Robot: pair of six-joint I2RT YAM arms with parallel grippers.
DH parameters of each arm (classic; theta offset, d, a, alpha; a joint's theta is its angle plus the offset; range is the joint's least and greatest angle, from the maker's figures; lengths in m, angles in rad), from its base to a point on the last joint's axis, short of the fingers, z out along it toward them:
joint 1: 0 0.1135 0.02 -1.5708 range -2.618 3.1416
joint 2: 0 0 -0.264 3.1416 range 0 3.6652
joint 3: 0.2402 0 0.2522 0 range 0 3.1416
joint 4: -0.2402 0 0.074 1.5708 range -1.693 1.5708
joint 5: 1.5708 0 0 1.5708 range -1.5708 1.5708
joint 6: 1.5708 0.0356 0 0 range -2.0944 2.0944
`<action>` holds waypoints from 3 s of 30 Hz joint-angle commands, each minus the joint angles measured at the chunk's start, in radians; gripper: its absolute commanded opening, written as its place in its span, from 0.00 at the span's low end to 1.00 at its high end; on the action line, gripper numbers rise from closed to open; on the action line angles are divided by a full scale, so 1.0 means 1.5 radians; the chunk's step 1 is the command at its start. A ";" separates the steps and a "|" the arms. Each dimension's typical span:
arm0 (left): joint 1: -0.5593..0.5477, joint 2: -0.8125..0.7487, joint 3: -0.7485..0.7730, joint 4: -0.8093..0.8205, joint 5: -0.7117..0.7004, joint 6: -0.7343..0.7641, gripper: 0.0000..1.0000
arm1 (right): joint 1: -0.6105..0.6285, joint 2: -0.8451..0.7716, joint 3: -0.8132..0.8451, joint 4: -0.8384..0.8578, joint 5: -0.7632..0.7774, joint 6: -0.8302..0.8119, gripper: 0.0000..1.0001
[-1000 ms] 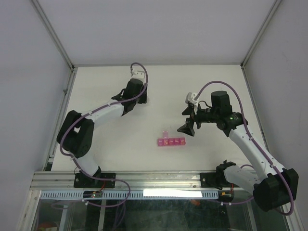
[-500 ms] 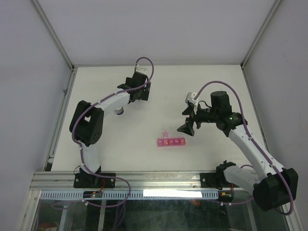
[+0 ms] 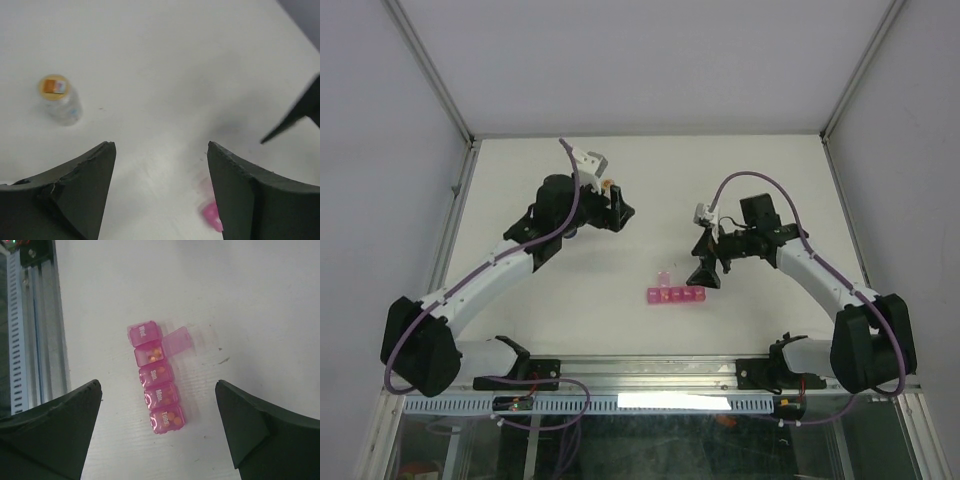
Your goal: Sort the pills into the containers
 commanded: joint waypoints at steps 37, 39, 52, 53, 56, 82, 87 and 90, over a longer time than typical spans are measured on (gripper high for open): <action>-0.082 0.234 -0.236 0.422 0.236 -0.242 0.35 | 0.175 0.108 -0.122 0.109 0.204 -0.408 0.54; -0.087 0.238 -0.228 0.406 0.222 -0.237 0.34 | 0.177 0.109 -0.122 0.109 0.206 -0.408 0.52; -0.108 0.238 -0.201 0.348 0.195 -0.214 0.12 | 0.190 0.122 -0.116 0.107 0.222 -0.405 0.44; -0.110 0.238 -0.200 0.349 0.208 -0.213 0.11 | 0.191 0.124 -0.116 0.107 0.223 -0.404 0.44; -0.118 0.239 -0.203 0.375 0.264 -0.212 0.11 | 0.194 0.128 -0.113 0.105 0.227 -0.400 0.43; -0.185 0.163 -0.233 0.302 0.227 -0.187 0.00 | 0.207 0.158 -0.096 0.095 0.252 -0.376 0.40; -0.187 0.133 -0.228 0.277 0.216 -0.185 0.00 | 0.210 0.162 -0.095 0.095 0.257 -0.375 0.40; -0.188 0.112 -0.226 0.266 0.209 -0.184 0.00 | 0.210 0.164 -0.094 0.094 0.260 -0.374 0.40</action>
